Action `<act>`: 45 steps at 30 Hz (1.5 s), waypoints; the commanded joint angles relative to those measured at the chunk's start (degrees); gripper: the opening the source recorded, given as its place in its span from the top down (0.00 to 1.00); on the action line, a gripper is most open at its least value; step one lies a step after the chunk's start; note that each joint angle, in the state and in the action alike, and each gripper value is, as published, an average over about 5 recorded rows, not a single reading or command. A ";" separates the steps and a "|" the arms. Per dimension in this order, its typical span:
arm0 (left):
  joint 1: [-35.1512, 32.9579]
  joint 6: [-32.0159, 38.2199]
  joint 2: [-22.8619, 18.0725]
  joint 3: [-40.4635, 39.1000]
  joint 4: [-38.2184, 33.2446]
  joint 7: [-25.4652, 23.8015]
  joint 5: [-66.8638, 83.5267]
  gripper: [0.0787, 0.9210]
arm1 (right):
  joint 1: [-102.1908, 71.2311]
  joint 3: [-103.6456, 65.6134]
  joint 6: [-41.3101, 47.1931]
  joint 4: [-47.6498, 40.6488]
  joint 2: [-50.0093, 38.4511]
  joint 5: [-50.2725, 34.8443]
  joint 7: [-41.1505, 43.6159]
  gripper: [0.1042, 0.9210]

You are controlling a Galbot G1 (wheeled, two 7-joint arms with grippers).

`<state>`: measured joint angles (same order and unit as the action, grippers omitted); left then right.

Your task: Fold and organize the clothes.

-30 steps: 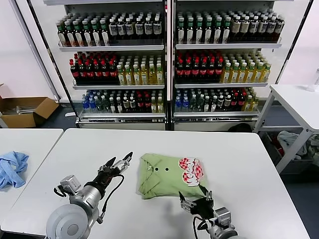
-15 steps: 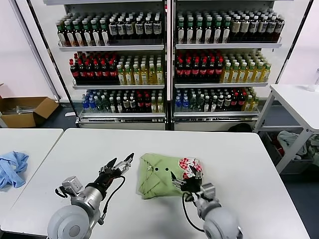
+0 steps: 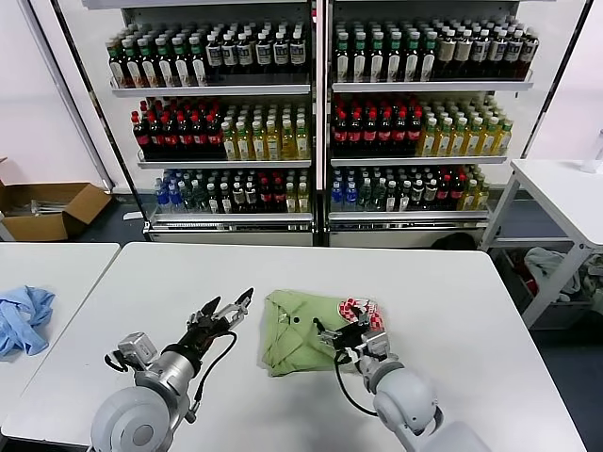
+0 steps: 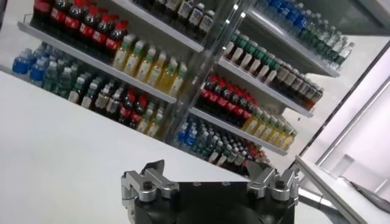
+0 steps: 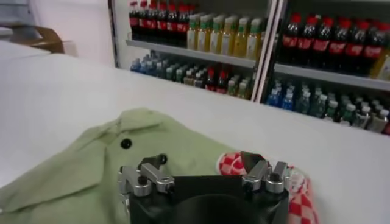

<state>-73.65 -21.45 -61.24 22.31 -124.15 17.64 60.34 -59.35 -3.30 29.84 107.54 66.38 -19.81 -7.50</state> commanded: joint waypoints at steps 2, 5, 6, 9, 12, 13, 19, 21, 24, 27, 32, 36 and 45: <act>-0.55 0.79 0.10 1.44 0.26 -4.81 -7.18 0.12 | -10.86 -19.73 -8.48 14.21 -4.47 -6.44 4.56 0.12; -1.25 1.33 -0.48 2.86 0.25 -8.04 -10.52 0.12 | -15.86 -29.17 -11.18 15.80 -3.79 -8.32 5.95 0.12; -1.49 1.40 -0.77 3.42 0.25 -9.09 -11.50 0.12 | -17.46 -31.58 -11.81 16.06 -3.57 -8.78 6.53 0.12; -2.19 1.67 -1.51 5.44 0.50 -12.67 -15.50 0.12 | -22.20 -38.60 -13.87 16.26 -2.95 -11.17 8.48 0.12; -2.50 2.51 -1.71 7.64 1.14 -16.36 -20.19 0.12 | -25.51 -44.96 -15.76 15.65 -2.24 -12.52 10.11 0.12; -2.51 2.71 -1.69 8.33 1.33 -17.19 -21.14 0.12 | -26.25 -46.75 -16.08 15.47 -2.01 -12.62 10.52 0.12; -2.27 2.78 -1.31 11.18 2.26 -18.45 -21.85 0.12 | -29.77 -52.77 -16.31 15.87 -0.37 -15.30 11.00 0.12; -2.41 2.72 -1.30 11.73 2.38 -18.82 -21.91 0.12 | -30.54 -53.38 -16.62 15.82 0.14 -15.83 11.40 0.12; -2.96 2.55 -1.74 12.62 2.56 -19.60 -22.34 0.12 | -31.41 -53.71 -16.88 16.24 1.25 -15.76 11.40 0.12; -3.73 2.42 -2.47 13.53 2.57 -20.15 -23.15 0.12 | -33.16 -53.52 -16.94 17.48 2.63 -15.64 11.32 0.12; -4.98 2.38 -2.96 14.89 2.60 -20.30 -23.63 0.12 | -34.88 -53.37 -17.80 16.44 3.19 -14.68 11.66 0.12; -5.40 2.45 -2.82 15.61 2.55 -20.32 -23.62 0.12 | -34.93 -53.84 -17.87 16.33 3.18 -14.54 11.69 0.12; -5.74 2.49 -3.16 15.88 2.32 -20.44 -23.71 0.12 | -33.85 -53.79 -17.50 15.35 3.38 -14.11 10.79 0.12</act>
<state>-79.02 -19.06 -64.12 37.15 -121.81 -1.97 37.64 -91.83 -55.00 12.68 123.33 69.11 -33.72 3.81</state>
